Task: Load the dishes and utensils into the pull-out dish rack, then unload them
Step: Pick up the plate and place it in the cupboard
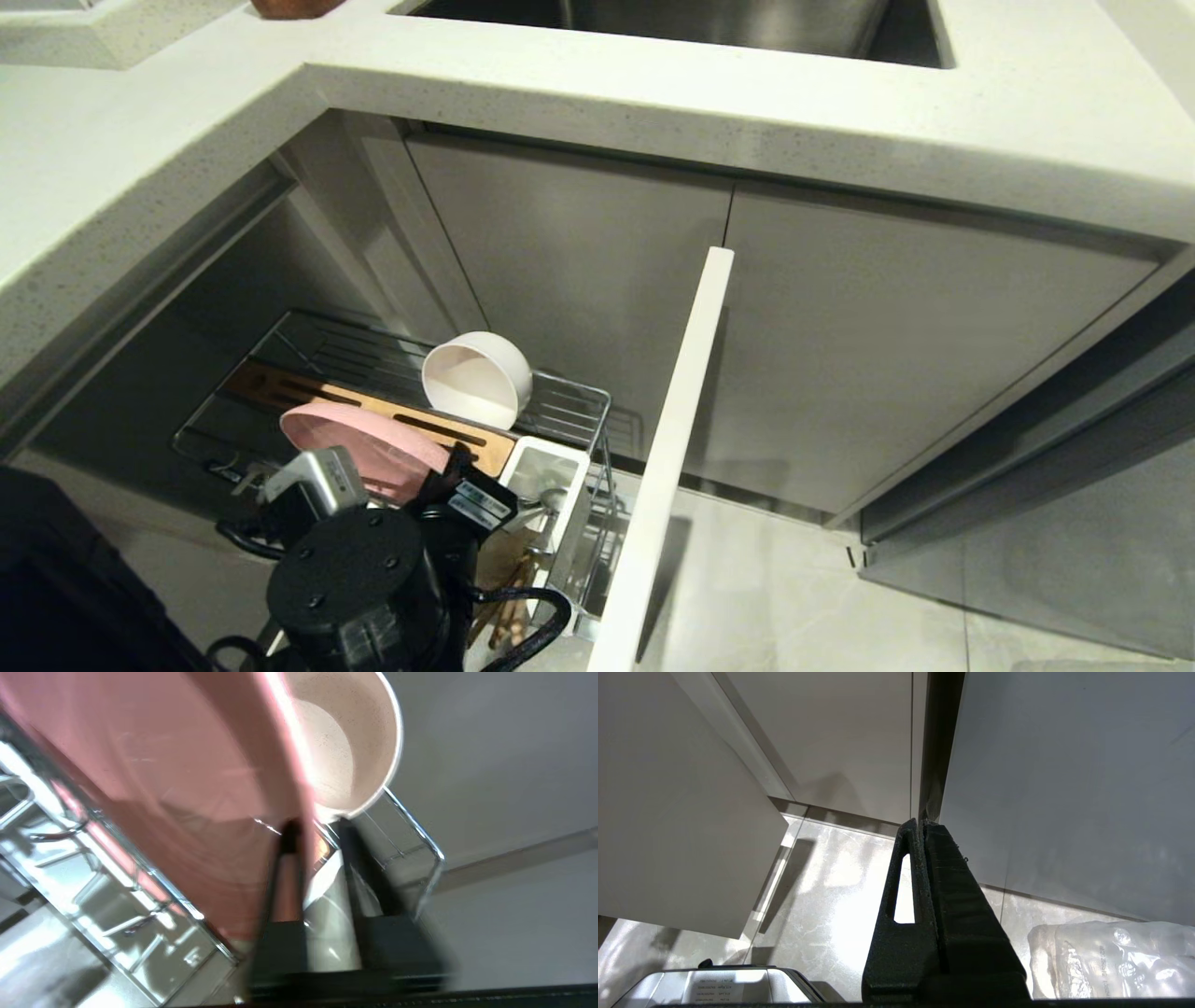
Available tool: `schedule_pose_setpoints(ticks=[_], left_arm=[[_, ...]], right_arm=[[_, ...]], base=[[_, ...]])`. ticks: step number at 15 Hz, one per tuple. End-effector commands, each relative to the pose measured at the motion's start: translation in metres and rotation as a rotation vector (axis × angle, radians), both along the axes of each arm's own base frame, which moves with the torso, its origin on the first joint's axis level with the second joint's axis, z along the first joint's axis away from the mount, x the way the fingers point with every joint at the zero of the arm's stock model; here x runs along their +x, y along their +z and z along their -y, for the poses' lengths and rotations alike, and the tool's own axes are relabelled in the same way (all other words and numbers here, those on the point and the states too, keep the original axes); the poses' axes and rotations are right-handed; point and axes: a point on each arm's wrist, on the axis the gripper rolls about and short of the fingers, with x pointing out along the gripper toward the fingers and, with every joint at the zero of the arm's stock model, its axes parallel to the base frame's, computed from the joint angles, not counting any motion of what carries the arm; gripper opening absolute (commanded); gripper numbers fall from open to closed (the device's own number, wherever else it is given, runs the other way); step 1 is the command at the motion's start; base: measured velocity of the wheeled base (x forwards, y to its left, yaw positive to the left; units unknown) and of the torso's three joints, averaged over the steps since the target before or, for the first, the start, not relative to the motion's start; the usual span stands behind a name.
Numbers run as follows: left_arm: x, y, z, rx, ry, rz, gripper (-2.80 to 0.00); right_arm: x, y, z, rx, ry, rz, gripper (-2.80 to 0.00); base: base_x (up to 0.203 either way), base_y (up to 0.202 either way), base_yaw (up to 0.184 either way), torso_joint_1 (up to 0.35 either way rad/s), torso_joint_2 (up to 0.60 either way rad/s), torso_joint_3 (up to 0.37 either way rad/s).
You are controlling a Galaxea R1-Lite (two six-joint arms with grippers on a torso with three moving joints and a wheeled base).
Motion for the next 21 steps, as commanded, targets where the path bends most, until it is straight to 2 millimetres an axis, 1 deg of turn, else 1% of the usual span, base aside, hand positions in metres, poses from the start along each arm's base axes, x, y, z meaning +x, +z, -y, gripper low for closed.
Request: schedule_pose_setpoints(ticks=[1,7,11,16,21], left_arm=[[0.000,0.001,0.000,-0.009,0.009,0.006,0.00],[0.000,0.005,0.001,-0.015,0.009,0.016,0.00],[-0.002,0.018,-0.001,0.005,0.009,0.038,0.00],[-0.004,0.018,-0.003,0.047,0.034,0.026,0.00],[-0.010,0.026,-0.009,0.055,0.048,0.025,0.00]], right_arm=[[0.000,-0.001,0.000,0.000,0.001,-0.004,-2.80],[0.000,0.000,0.000,0.000,0.001,-0.002,-2.80],[0.000,0.000,0.000,0.000,0.000,-0.002,-2.80],[0.000,-0.001,0.000,0.000,0.000,-0.003,-2.80],[0.000,-0.001,0.000,0.000,0.001,-0.003,-2.80]], base=[[0.000,0.000,0.000,0.000,0.00,0.000],[0.000,0.000,0.000,0.000,0.00,0.000],[0.000,0.000,0.000,0.000,0.00,0.000],[0.000,0.000,0.000,0.000,0.00,0.000],[0.000,0.000,0.000,0.000,0.00,0.000]])
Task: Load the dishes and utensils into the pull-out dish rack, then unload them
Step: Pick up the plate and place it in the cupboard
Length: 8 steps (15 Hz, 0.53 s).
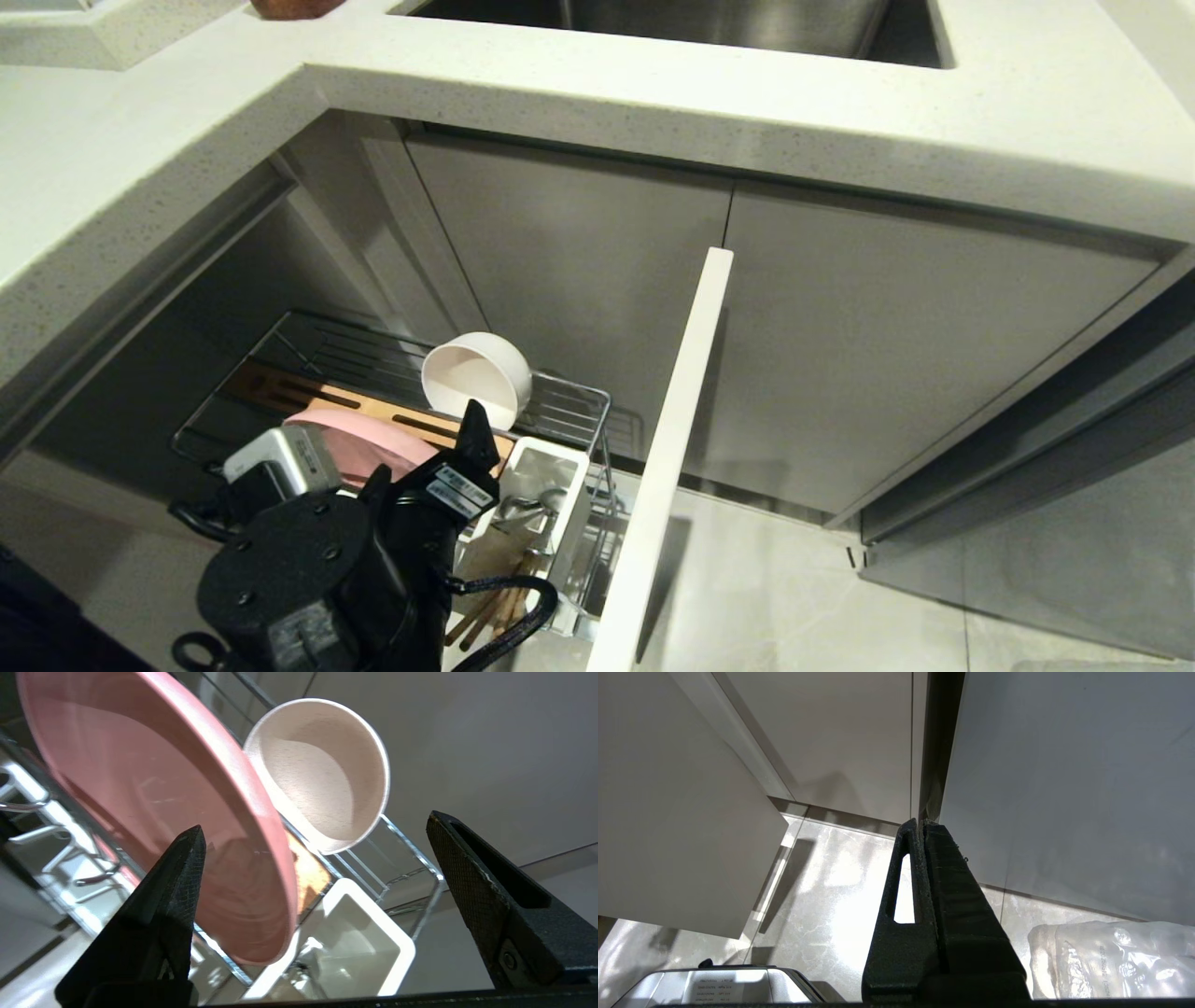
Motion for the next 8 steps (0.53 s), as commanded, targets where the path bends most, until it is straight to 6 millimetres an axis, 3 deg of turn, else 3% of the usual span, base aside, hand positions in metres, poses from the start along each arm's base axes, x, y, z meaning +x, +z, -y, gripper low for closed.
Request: schedule_pose_setpoints(ticks=[1,8], left_arm=[[-0.003,0.006,-0.005,-0.019,0.014,0.011,0.00],[-0.014,0.015,-0.020,0.020,0.067,-0.021,0.00]], right_arm=[[0.000,-0.001,0.000,0.000,-0.001,-0.003,-2.80],[0.000,-0.001,0.000,0.000,-0.001,-0.002,-2.80]], base=[[0.000,0.000,0.000,0.000,0.00,0.000],[0.000,0.000,0.000,0.000,0.00,0.000]])
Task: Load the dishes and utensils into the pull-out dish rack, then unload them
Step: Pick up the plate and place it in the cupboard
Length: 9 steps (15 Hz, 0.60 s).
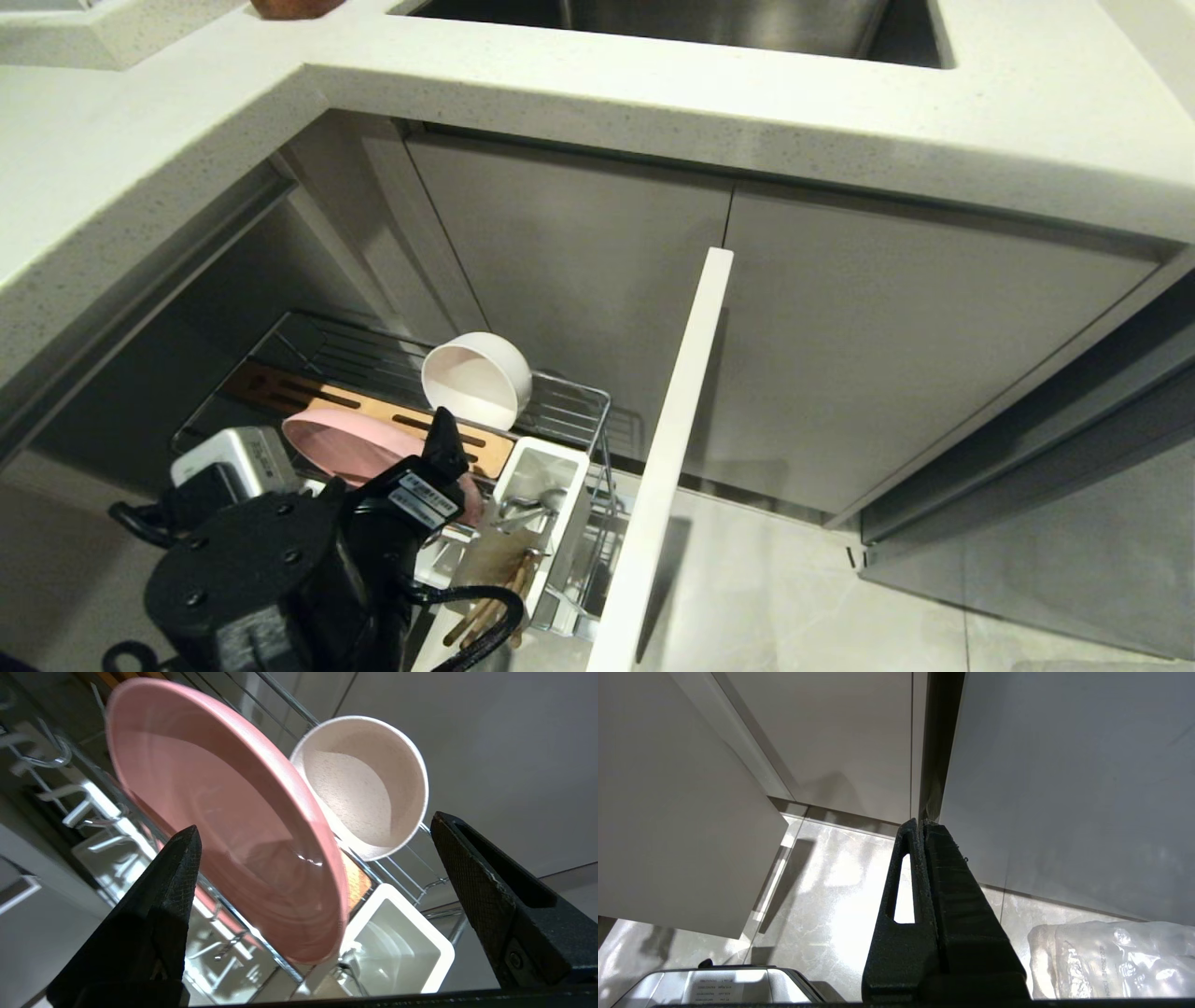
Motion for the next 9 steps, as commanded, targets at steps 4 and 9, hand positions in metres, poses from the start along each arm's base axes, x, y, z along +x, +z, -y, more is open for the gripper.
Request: schedule_pose_setpoints(ticks=[4,9], left_arm=[[-0.011,0.020,-0.015,-0.044,0.019,0.033,0.00],[-0.019,0.030,-0.024,-0.063,0.027,0.048,0.00]], right_arm=[[0.000,-0.001,0.000,0.000,0.001,-0.002,-2.80],[0.000,-0.001,0.000,0.000,0.000,-0.004,-2.80]], base=[[0.000,0.000,0.000,0.000,0.00,0.000],[0.000,0.000,0.000,0.000,0.00,0.000]])
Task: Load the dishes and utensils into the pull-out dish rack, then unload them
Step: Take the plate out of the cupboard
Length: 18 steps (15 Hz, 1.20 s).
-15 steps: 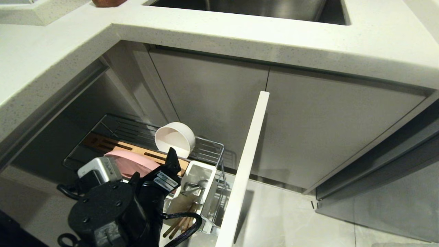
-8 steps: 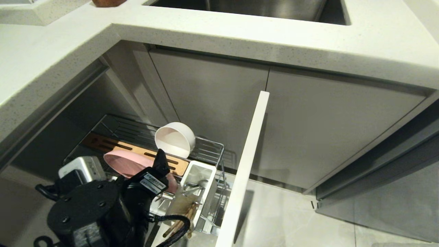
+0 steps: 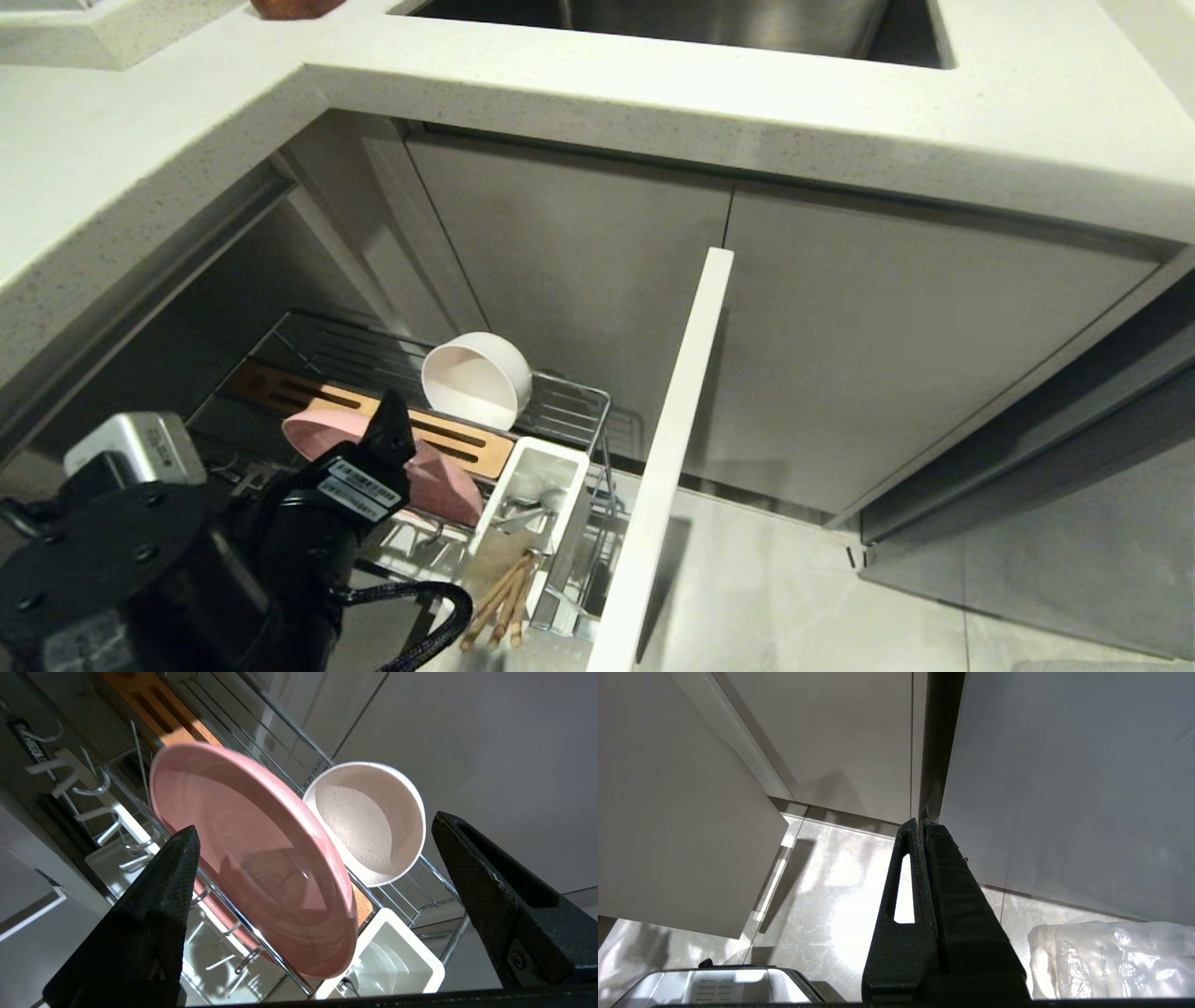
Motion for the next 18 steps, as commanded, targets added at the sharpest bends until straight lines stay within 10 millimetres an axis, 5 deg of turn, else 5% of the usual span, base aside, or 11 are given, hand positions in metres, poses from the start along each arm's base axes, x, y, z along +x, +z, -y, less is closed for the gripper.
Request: schedule_pose_setpoints(ticks=[1,2,11,18], left_arm=[[-0.006,0.009,-0.007,-0.036,0.007,0.026,0.00],[-0.007,0.011,-0.010,-0.032,0.008,0.023,-2.80],[-0.008,0.039,-0.001,0.071,-0.017,0.027,-2.80],[-0.016,0.112,-0.011,0.189,-0.106,0.167,-2.80]], right_arm=[[0.000,0.000,0.000,0.000,0.000,-0.001,-2.80],[0.000,0.000,0.000,0.000,0.000,-0.001,-2.80],[0.000,-0.001,0.000,0.000,0.001,-0.002,-2.80],[0.000,0.000,0.000,0.000,-0.001,-0.001,-2.80]], base=[[0.000,0.000,0.000,0.000,0.00,0.000],[0.000,0.000,0.000,0.000,0.00,0.000],[0.000,0.000,0.000,0.000,0.00,0.000],[0.000,0.000,0.000,0.000,0.00,0.000]])
